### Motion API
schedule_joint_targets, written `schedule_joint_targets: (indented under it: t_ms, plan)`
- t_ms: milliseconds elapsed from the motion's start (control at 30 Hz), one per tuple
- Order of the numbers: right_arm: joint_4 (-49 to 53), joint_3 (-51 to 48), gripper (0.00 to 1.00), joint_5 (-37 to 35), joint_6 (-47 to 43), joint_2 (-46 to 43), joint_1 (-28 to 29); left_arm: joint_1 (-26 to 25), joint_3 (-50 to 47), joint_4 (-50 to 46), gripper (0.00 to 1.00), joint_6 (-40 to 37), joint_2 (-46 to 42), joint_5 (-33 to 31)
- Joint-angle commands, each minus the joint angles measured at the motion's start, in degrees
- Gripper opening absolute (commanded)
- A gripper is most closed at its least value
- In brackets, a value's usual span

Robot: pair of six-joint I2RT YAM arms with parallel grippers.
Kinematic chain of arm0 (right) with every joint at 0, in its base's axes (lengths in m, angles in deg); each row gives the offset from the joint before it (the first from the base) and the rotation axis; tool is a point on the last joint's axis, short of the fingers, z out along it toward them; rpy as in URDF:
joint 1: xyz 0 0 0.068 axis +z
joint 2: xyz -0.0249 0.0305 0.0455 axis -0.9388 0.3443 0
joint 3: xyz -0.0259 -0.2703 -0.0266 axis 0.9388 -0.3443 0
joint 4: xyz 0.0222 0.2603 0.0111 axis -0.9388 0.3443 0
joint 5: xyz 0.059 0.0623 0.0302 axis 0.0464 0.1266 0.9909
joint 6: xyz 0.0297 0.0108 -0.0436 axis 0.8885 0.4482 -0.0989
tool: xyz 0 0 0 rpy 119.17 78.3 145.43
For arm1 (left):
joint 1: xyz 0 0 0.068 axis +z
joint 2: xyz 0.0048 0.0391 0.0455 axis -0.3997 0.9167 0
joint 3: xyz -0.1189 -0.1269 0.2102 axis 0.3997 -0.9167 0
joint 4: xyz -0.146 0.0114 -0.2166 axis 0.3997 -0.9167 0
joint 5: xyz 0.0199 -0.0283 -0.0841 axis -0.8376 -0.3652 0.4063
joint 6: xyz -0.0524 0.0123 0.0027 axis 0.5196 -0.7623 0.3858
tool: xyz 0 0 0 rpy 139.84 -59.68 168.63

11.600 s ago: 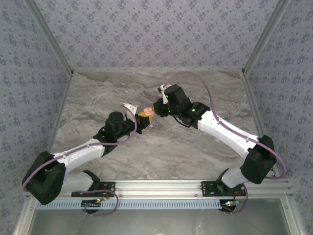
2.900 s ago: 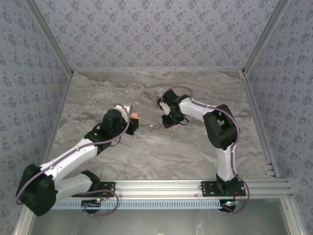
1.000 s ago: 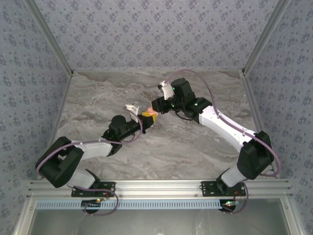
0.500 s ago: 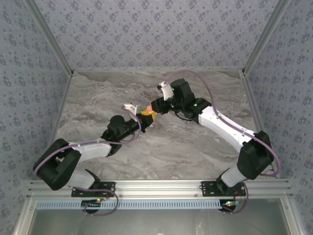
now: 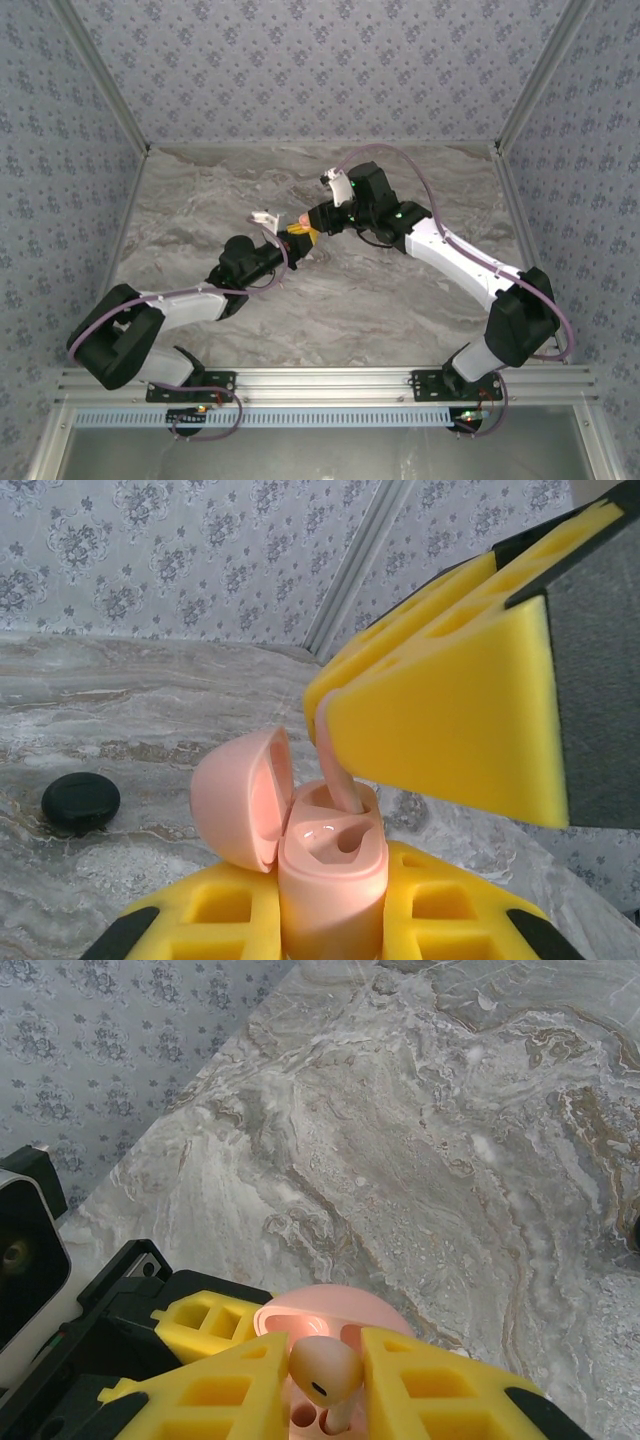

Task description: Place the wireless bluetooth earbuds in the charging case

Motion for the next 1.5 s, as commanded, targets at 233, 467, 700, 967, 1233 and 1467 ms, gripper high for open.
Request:
schedule_joint_targets:
  t_ms: [233,467,700,967,1233,1467]
  plan:
    - [0.2,-0.5,0.25,0.0,0.8,-1.2,0.8,-0.3,2.1,1.4,0.17,0.0,-2.2,-0.1]
    - [1.8,0.2,0.29,-0.9,-0.1,-1.2,1.0,-0.3,2.2,0.3,0.17,-1.0,-2.9,0.4]
    - [2.7,1.1,0.36,-1.4,-0.5,-1.2,1.2,-0.3,2.4,-1.3,0.17,-2.0,-3.7,0.5]
    - [5.8,3.1,0.46,-4.9,-1.9,-1.9,1.9,-0.3,2.1,-4.3,0.17,-4.2,-5.1,0.7]
    - [9.5,5.0,0.50,-10.4,-2.5,-2.2,2.6,-0.3,1.9,-8.2,0.17,-6.8,-7.5,0.5]
    - [10.5,6.1,0.51,-9.1,-3.1,-2.3,3.4,-0.3,1.9,-10.2,0.17,-7.8,-8.7,0.1]
